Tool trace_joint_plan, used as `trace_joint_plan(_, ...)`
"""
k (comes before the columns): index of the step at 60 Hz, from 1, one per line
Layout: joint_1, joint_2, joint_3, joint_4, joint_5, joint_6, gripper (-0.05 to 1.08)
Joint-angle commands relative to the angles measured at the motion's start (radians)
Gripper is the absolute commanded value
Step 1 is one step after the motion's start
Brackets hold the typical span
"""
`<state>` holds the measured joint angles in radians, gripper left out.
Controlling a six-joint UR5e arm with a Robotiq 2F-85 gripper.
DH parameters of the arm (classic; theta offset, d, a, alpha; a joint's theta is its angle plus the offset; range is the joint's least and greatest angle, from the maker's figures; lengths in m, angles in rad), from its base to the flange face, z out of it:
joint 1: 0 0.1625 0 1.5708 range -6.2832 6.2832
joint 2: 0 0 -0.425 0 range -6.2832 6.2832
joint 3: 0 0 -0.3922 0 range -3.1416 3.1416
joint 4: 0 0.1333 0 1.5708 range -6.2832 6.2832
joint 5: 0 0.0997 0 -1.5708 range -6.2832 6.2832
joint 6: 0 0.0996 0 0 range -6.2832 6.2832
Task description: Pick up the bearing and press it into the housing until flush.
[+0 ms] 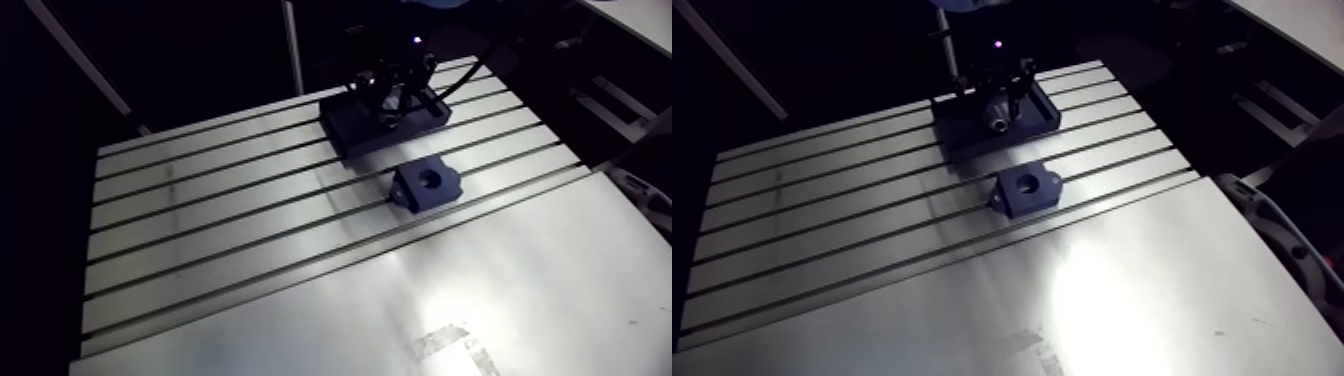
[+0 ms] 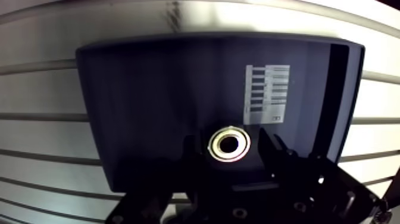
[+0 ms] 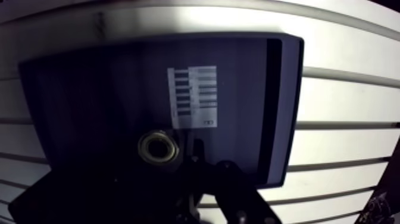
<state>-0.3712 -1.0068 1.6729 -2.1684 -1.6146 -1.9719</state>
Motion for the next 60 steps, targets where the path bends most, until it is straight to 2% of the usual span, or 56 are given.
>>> trace_joint_plan(1, 0.000, 0.001, 0.000, 0.000, -0.001, 0.000, 0.43)
trace_joint_plan(16, 0.001, 0.009, -0.002, 0.000, -0.003, 0.000, 0.44)
trace_joint_plan(24, 0.001, 0.009, -0.006, 0.000, -0.010, 0.000, 0.47)
trace_joint_plan(60, 0.003, 0.009, -0.008, 0.002, -0.011, 0.000, 0.49)
